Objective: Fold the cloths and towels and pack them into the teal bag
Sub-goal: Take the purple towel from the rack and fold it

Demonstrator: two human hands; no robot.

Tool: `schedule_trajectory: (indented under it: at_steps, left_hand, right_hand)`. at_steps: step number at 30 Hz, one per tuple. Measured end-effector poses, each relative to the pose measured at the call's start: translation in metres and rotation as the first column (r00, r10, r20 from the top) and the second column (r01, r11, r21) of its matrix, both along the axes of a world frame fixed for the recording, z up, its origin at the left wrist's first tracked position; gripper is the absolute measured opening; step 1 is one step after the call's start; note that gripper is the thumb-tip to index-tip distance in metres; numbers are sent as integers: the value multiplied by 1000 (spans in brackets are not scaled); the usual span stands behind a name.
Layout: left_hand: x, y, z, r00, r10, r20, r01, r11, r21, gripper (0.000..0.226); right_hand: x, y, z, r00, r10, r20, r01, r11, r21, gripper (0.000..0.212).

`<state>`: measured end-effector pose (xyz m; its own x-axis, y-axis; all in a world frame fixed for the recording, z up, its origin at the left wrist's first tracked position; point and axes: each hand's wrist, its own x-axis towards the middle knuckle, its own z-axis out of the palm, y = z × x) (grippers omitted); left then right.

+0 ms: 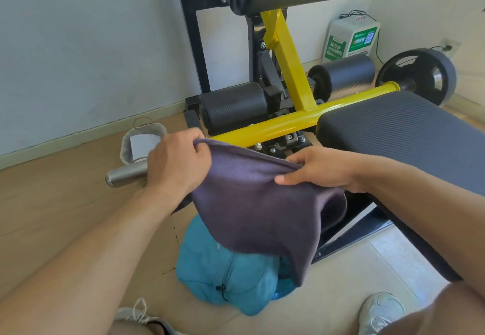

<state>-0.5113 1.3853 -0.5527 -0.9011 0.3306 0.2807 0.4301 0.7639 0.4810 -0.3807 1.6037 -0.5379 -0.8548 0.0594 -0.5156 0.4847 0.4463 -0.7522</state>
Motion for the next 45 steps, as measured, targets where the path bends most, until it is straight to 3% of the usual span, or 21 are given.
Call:
schedule_trajectory:
  at_steps: [2, 3, 7, 10, 17, 20, 23, 25, 29, 33, 35, 38, 42, 45]
  left_hand:
    - [10, 10, -4, 978, -56, 201, 40, 996, 79, 22]
    - [16, 16, -4, 944, -117, 309, 61, 981, 186, 28]
    - [37, 31, -3, 738, -389, 551, -31, 797, 604, 28]
    - [43, 31, -9, 627, -479, 615, -118, 721, 683, 16]
    - [42, 30, -6, 644, -520, 561, -63, 694, 717, 42]
    - [45, 31, -7, 582, -532, 615, -152, 671, 725, 32]
    - [50, 31, -10, 444, -595, 670, -230, 647, 727, 50]
    - [53, 31, -10, 438, -605, 665, -213, 649, 730, 42]
    - [51, 31, -10, 527, -527, 667, -204, 683, 701, 23]
    - [54, 31, -10, 535, -504, 678, -202, 704, 681, 19]
    - [53, 30, -9, 550, -473, 689, -257, 688, 678, 18]
    - [45, 29, -3, 510, -493, 705, -392, 596, 701, 21]
    - [39, 28, 2, 485, -490, 724, -455, 566, 688, 22]
    - [40, 27, 1, 466, -521, 715, -439, 566, 698, 14]
  right_hand:
    - [-1, -15, 3, 981, -196, -19, 177, 923, -340, 25]
    - [-3, -22, 3, 958, -283, -52, 236, 876, -421, 24]
    - [-11, -44, -5, 867, -475, -152, 368, 815, -448, 23]
    - [-9, -46, -8, 883, -459, -104, 356, 796, -489, 26]
    - [-6, -47, -4, 819, -537, -202, 321, 721, -614, 21]
    - [-6, -47, -4, 821, -506, -266, 287, 768, -572, 22]
    - [-5, -48, -2, 839, -437, -325, 206, 807, -554, 29]
    - [-5, -47, 0, 845, -407, -348, 180, 828, -530, 35]
    - [-7, -43, -1, 838, -441, -322, 231, 821, -523, 39]
    - [-3, -40, 1, 919, -254, -301, 83, 873, -481, 51]
    - [-3, -40, 0, 925, -236, -297, 75, 881, -467, 56]
    - [-6, -41, -8, 943, -261, -205, 148, 884, -444, 43]
    - [-4, -46, -22, 996, -67, -64, 50, 970, -240, 24]
    - [-10, -50, -29, 970, -203, -131, 153, 936, -318, 26]
